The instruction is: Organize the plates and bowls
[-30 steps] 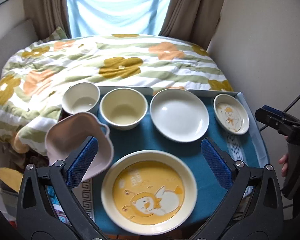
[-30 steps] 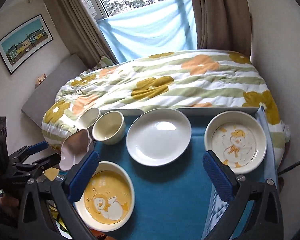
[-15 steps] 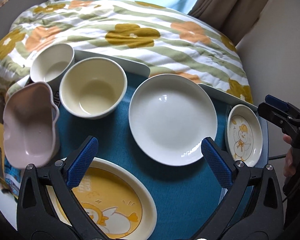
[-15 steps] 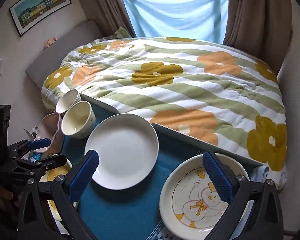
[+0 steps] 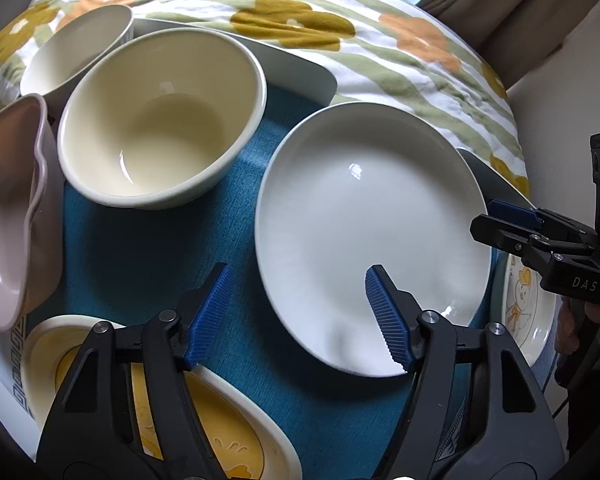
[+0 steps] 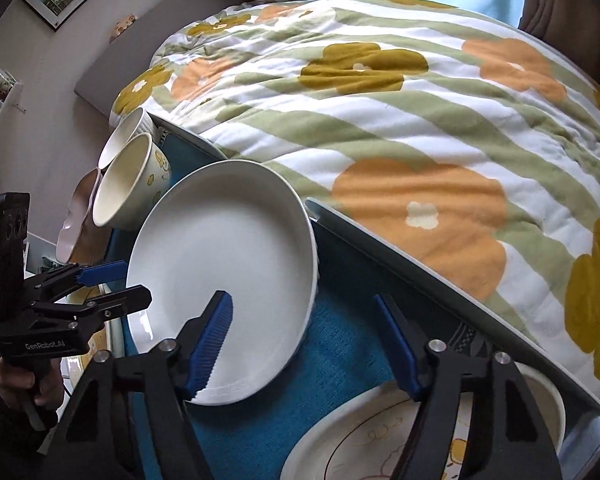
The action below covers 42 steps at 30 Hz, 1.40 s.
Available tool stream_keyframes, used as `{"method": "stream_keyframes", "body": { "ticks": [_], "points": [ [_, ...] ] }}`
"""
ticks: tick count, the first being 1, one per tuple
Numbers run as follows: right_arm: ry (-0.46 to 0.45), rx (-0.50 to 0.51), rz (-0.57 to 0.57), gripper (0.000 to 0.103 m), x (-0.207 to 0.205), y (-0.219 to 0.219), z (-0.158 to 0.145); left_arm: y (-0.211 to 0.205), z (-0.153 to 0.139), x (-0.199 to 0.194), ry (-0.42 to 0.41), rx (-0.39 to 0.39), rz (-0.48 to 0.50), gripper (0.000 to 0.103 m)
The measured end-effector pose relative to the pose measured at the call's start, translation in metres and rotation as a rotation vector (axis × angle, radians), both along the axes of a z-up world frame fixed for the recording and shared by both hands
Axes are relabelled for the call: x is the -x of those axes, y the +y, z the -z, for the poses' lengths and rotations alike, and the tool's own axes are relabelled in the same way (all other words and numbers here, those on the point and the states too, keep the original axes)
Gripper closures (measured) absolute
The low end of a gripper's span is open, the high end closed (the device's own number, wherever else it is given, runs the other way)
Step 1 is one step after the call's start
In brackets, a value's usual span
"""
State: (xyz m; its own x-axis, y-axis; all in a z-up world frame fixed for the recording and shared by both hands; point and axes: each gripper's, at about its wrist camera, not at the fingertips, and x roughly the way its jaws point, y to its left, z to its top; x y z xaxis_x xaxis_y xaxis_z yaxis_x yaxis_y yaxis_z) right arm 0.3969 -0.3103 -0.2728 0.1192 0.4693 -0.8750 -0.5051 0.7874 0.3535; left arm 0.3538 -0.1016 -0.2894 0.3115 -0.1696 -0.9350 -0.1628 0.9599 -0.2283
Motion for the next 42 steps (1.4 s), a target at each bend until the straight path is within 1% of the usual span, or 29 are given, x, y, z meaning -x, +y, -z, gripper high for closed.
{"method": "stream_keyframes", "body": {
  "ticks": [1, 2, 3, 4, 6, 8, 9, 13, 18, 22, 27, 31, 34, 38, 42],
  "points": [
    [0.003, 0.000, -0.008, 0.050, 0.000, 0.001, 0.002, 0.001, 0.003, 0.000, 0.006, 0.005, -0.005, 0.047],
    [0.007, -0.001, -0.015, 0.053, -0.001, 0.001, 0.003, 0.004, 0.006, 0.000, 0.013, 0.012, -0.014, 0.053],
    [0.015, -0.005, -0.022, 0.062, -0.001, 0.002, 0.005, 0.005, 0.009, 0.000, 0.017, 0.021, -0.022, 0.057],
    [0.024, -0.007, -0.030, 0.073, -0.001, 0.004, 0.007, 0.007, 0.010, 0.001, 0.017, 0.026, -0.030, 0.059],
    [0.015, -0.004, -0.044, 0.076, 0.001, 0.007, 0.008, 0.009, 0.013, 0.003, 0.019, 0.027, -0.041, 0.079],
    [0.002, 0.005, -0.047, 0.079, 0.001, 0.009, 0.008, 0.011, 0.015, 0.003, 0.019, 0.040, -0.044, 0.086],
    [0.001, 0.005, -0.044, 0.080, 0.001, 0.008, 0.008, 0.012, 0.015, 0.003, 0.019, 0.043, -0.047, 0.087],
    [0.010, -0.009, -0.013, 0.089, -0.002, 0.003, 0.011, 0.015, 0.015, 0.003, 0.017, 0.053, -0.055, 0.088],
    [0.012, -0.016, -0.006, 0.089, -0.002, 0.002, 0.012, 0.011, 0.012, 0.004, 0.006, 0.020, -0.042, 0.088],
    [0.028, -0.045, 0.010, 0.089, -0.002, -0.001, 0.012, 0.009, 0.009, 0.005, 0.006, -0.011, -0.049, 0.088],
    [0.006, -0.060, 0.019, 0.089, 0.005, -0.001, 0.007, 0.009, 0.001, 0.011, -0.013, -0.031, -0.039, 0.088],
    [-0.016, -0.057, 0.022, 0.089, 0.013, 0.000, -0.007, 0.010, -0.017, 0.019, -0.052, -0.033, -0.032, 0.088],
    [-0.064, -0.040, 0.018, 0.089, 0.024, 0.003, -0.025, 0.012, -0.031, 0.025, -0.086, -0.033, -0.016, 0.088],
    [-0.120, -0.047, 0.052, 0.089, 0.045, 0.003, -0.056, 0.022, -0.056, 0.039, -0.134, -0.012, 0.007, 0.088],
    [-0.160, -0.052, 0.109, 0.089, 0.073, 0.010, -0.082, 0.032, -0.085, 0.060, -0.188, -0.017, 0.070, 0.088]
  ]
}}
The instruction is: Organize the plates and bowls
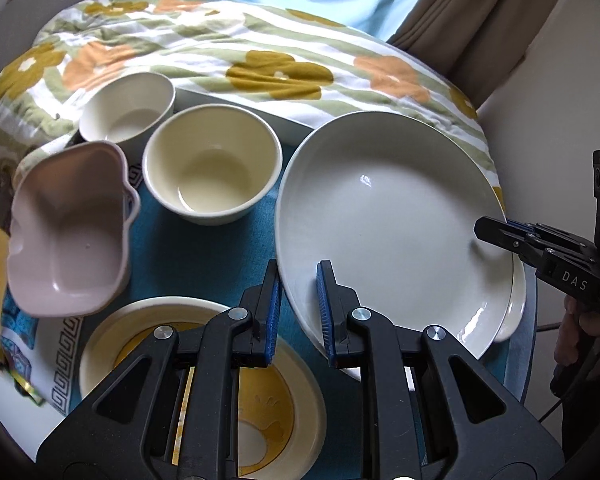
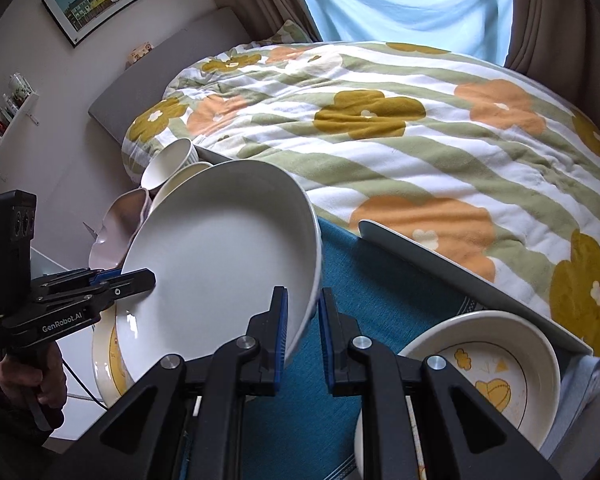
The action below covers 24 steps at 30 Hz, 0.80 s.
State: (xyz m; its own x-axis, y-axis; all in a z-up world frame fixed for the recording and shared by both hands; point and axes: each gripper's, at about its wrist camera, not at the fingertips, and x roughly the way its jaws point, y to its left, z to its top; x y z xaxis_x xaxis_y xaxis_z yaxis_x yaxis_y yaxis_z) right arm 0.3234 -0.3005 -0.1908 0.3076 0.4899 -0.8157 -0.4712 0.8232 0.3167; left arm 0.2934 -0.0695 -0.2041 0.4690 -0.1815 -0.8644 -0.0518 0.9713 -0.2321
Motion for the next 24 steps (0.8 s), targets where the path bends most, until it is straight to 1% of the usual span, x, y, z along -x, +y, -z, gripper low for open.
{"method": "stream_keyframes", "body": {
  "ticks": [5, 8, 11, 17, 20, 24],
  "points": [
    [-0.023, -0.012, 0.073, 0.089, 0.049, 0.019, -0.019, 0.027, -0.022, 0.030, -0.037, -0.009, 0.082, 0.088],
    [-0.017, -0.022, 0.126, 0.089, 0.082, 0.035, -0.022, 0.048, -0.027, 0.051, -0.039, -0.011, 0.127, 0.088],
    [-0.001, -0.027, 0.178, 0.089, 0.110, 0.052, -0.019, 0.067, -0.025, 0.069, -0.036, -0.010, 0.168, 0.088],
    [0.031, -0.032, 0.271, 0.089, 0.159, 0.082, 0.002, 0.096, -0.005, 0.098, -0.004, -0.021, 0.263, 0.088],
    [0.061, -0.041, 0.318, 0.089, 0.173, 0.091, 0.016, 0.104, 0.010, 0.102, 0.025, -0.028, 0.291, 0.088],
    [0.082, -0.033, 0.343, 0.089, 0.182, 0.099, 0.030, 0.114, 0.032, 0.109, 0.061, -0.016, 0.306, 0.088]
  ]
}}
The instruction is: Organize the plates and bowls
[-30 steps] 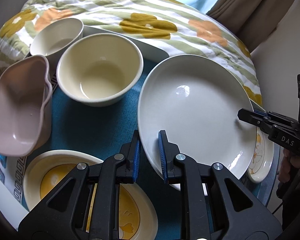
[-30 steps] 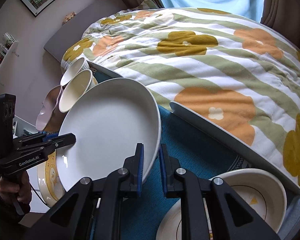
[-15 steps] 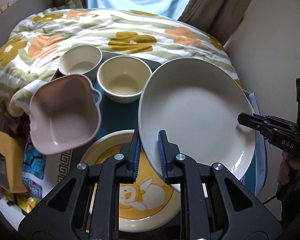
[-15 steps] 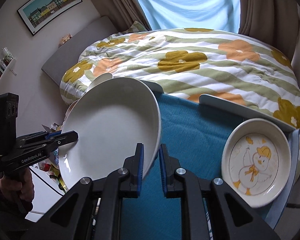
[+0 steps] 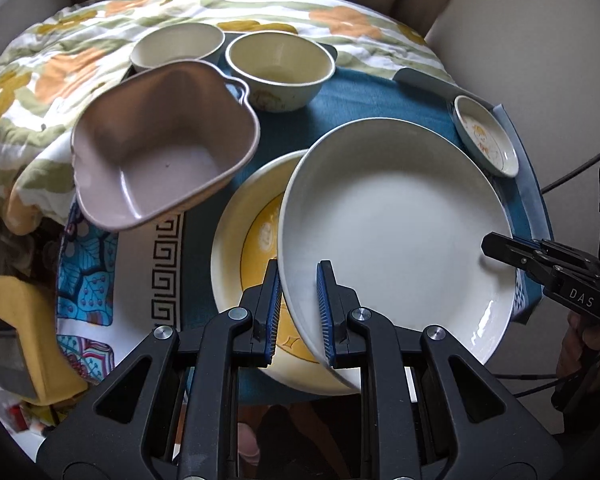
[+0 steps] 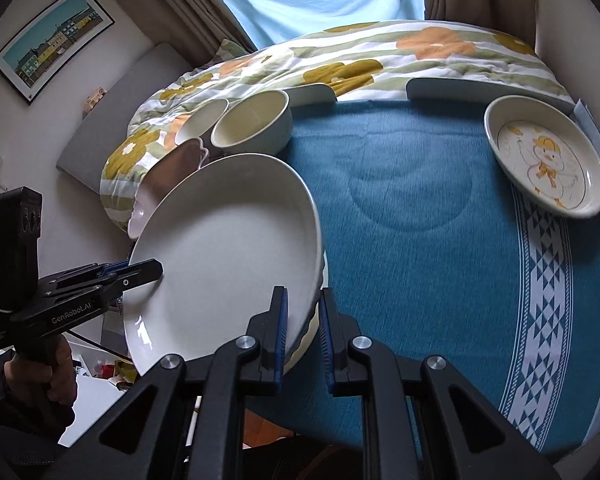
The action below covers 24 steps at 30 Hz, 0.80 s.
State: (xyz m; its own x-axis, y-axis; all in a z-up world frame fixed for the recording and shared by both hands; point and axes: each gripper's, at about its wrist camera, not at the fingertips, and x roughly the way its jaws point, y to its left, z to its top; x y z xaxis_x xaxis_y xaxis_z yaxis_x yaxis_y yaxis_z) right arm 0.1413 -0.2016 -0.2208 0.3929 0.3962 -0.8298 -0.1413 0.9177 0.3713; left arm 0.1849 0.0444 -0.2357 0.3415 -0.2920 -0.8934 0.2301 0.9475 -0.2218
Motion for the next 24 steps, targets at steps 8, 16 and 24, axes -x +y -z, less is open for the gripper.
{"method": "stream_keyframes", "body": {
  "ticks": [8, 16, 24],
  "points": [
    [0.009, 0.037, -0.025, 0.089, 0.001, 0.009, 0.019, 0.000, 0.031, -0.012, 0.034, -0.026, -0.006, 0.088],
    [0.008, 0.072, -0.042, 0.089, 0.000, 0.013, 0.025, -0.004, 0.042, -0.019, 0.046, -0.064, -0.001, 0.088],
    [-0.002, 0.101, -0.048, 0.089, 0.001, 0.014, 0.021, -0.022, 0.047, -0.017, 0.028, -0.129, 0.030, 0.088]
  ]
}}
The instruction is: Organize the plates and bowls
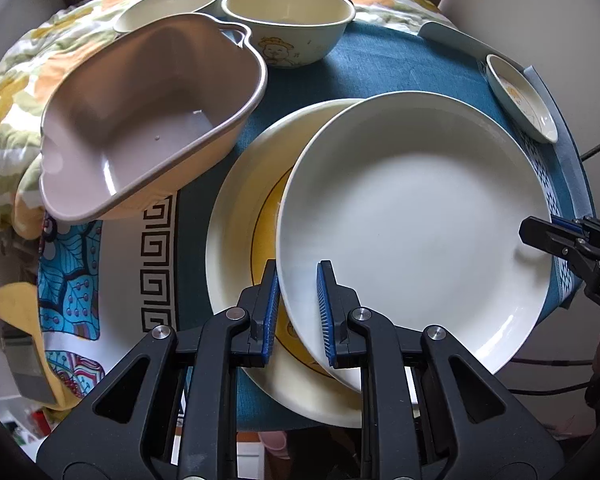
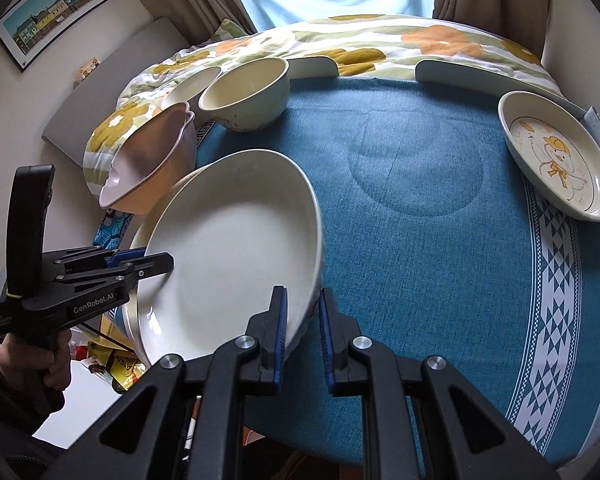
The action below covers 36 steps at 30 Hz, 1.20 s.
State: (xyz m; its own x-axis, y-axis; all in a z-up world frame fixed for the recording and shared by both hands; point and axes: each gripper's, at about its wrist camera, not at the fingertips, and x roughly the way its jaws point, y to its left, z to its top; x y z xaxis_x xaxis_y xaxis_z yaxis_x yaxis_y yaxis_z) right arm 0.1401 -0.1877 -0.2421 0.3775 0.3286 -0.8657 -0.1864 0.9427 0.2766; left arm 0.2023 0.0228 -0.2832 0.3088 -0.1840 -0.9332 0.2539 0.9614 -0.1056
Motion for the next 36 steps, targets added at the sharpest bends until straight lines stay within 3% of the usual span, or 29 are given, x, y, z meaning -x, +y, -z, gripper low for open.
{"method": "stream_keyframes", "body": {
  "ticks": [11, 16, 21, 29, 36],
  "points": [
    [0.009, 0.058, -0.014, 0.089, -0.005, 0.009, 0.004, -0.027, -0.003, 0.006, -0.118, -0.229, 0.094, 0.088],
    [0.006, 0.093, -0.031, 0.089, -0.005, 0.015, 0.005, -0.029, -0.003, 0.009, -0.149, -0.287, 0.101, 0.088],
    [0.004, 0.129, -0.045, 0.089, -0.005, 0.024, 0.008, -0.025, -0.003, 0.012, -0.165, -0.321, 0.105, 0.088],
    [-0.033, 0.266, -0.096, 0.089, -0.004, 0.042, 0.007, -0.024, -0.007, 0.023, -0.194, -0.360, 0.105, 0.088],
    [-0.035, 0.275, -0.091, 0.089, -0.004, 0.041, 0.008, -0.020, -0.008, 0.025, -0.203, -0.355, 0.098, 0.088]
  ]
}}
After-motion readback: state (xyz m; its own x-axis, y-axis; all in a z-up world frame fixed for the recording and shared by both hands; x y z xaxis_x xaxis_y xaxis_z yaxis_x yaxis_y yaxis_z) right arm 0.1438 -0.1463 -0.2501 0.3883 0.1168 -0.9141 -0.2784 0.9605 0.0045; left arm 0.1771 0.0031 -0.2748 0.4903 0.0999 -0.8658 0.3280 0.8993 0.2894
